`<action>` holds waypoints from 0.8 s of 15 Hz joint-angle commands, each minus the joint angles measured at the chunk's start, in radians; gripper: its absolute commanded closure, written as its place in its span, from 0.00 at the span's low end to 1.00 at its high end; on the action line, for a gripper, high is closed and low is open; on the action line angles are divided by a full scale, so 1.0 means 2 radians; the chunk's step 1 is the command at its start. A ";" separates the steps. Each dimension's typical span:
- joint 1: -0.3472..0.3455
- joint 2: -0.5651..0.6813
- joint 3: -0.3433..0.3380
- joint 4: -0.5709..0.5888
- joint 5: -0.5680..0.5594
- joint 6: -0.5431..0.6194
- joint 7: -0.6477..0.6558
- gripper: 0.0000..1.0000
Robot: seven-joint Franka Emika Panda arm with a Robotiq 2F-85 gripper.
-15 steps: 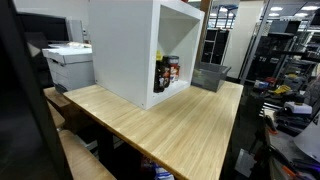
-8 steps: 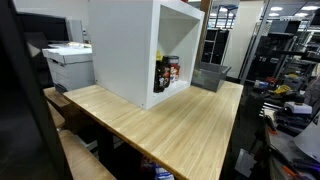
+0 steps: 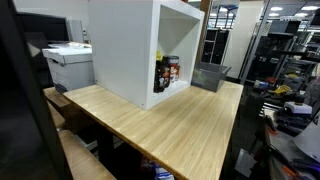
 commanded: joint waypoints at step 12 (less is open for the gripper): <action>0.014 -0.091 -0.008 -0.113 -0.007 0.027 0.010 0.00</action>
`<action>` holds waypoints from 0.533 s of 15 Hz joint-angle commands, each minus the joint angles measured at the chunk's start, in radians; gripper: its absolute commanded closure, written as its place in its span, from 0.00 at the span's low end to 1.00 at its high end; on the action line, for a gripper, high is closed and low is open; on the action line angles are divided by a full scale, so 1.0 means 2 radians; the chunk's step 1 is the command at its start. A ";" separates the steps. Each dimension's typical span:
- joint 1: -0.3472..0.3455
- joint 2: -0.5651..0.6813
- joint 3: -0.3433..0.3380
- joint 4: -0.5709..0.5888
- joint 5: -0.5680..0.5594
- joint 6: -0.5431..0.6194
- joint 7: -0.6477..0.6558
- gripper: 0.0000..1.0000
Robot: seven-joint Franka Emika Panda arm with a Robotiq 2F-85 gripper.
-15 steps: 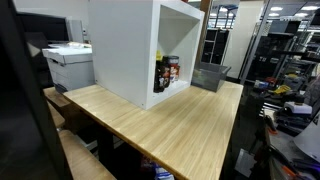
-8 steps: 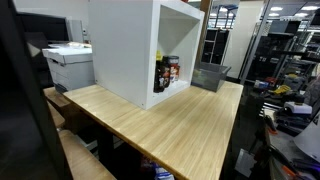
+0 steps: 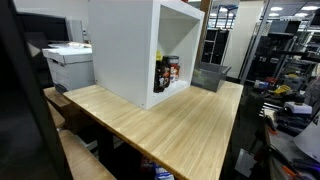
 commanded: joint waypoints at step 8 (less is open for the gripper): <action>0.016 -0.076 -0.012 -0.090 -0.006 0.019 0.011 0.00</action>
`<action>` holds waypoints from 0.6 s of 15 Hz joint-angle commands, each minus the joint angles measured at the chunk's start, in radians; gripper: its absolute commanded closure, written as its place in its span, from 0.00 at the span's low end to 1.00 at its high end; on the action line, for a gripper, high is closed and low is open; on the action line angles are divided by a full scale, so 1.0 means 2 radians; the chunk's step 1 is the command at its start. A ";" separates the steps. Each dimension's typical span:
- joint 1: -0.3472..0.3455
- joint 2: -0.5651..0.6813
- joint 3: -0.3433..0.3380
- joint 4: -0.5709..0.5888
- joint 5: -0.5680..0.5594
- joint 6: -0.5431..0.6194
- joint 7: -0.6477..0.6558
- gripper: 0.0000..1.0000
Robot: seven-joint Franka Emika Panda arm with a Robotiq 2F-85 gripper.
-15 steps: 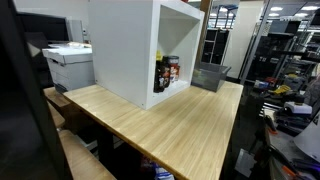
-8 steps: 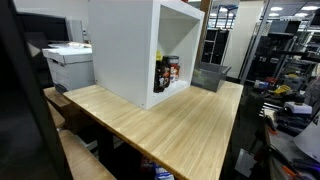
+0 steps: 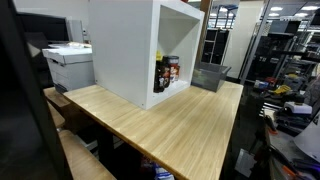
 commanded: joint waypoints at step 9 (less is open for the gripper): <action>0.028 -0.053 -0.007 -0.095 -0.005 0.044 0.017 0.00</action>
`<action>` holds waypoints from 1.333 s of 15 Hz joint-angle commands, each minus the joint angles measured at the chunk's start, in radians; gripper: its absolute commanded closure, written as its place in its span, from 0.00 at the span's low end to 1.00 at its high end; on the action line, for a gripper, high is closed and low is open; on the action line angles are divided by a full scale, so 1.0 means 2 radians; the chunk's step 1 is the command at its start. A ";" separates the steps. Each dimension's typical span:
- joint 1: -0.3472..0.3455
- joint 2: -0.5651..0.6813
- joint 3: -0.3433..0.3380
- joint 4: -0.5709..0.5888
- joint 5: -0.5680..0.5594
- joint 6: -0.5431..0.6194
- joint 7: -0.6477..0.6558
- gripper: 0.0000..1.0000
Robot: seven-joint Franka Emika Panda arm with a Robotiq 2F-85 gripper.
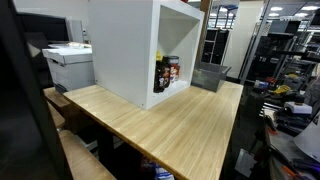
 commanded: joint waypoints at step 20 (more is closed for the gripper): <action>0.039 -0.105 -0.009 -0.161 0.004 0.097 0.038 0.00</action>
